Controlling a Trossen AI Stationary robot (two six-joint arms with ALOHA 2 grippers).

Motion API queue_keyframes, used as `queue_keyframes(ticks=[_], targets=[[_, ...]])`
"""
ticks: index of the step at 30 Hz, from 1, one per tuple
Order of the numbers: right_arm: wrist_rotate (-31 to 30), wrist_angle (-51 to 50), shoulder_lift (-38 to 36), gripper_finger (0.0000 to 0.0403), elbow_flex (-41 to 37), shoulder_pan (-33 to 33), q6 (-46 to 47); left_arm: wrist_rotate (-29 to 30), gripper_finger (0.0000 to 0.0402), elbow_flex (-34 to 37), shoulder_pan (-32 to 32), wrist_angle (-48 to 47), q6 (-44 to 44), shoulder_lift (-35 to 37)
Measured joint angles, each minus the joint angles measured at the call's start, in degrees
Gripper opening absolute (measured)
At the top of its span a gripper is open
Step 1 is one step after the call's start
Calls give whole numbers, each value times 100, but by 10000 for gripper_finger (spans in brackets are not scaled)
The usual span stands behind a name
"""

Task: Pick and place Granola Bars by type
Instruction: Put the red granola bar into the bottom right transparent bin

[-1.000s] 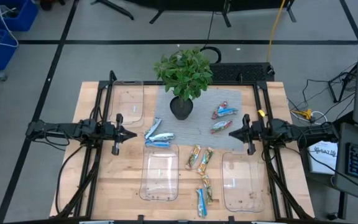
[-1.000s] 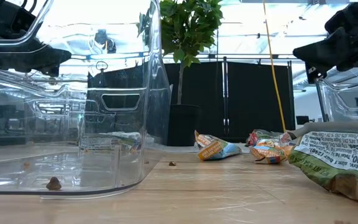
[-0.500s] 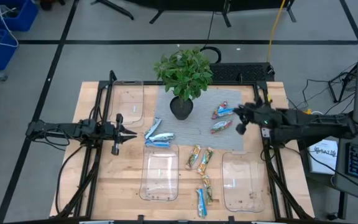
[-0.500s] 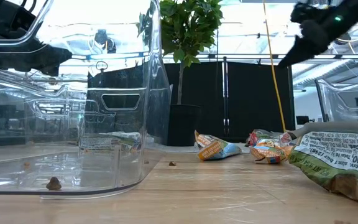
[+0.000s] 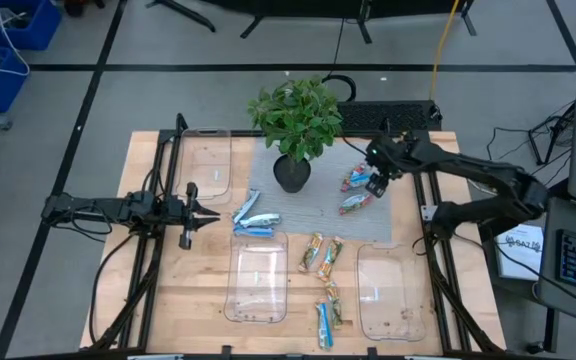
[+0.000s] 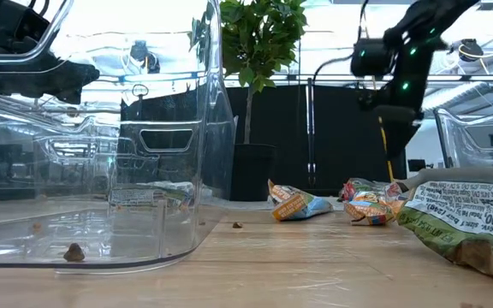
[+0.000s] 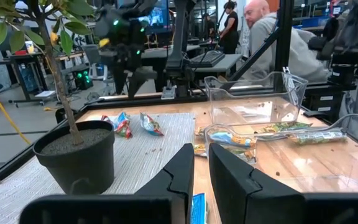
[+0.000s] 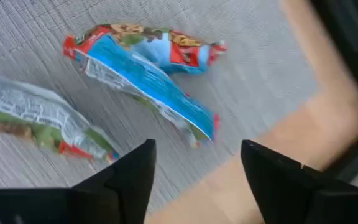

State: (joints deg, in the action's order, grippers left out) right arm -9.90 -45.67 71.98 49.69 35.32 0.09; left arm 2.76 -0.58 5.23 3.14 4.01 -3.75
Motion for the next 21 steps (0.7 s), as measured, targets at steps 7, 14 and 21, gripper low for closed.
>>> queue_keyframes(ticks=[7,14,21], targets=[[468,515,755,237,0,80,-80,0,58,0,0,2,0,0],[532,820,1303,232,0,71,-136,-2,58,-4,0,4,1,0],[519,887,1612,229,13,73,-277,4,58,-7,0,4,1,0]])
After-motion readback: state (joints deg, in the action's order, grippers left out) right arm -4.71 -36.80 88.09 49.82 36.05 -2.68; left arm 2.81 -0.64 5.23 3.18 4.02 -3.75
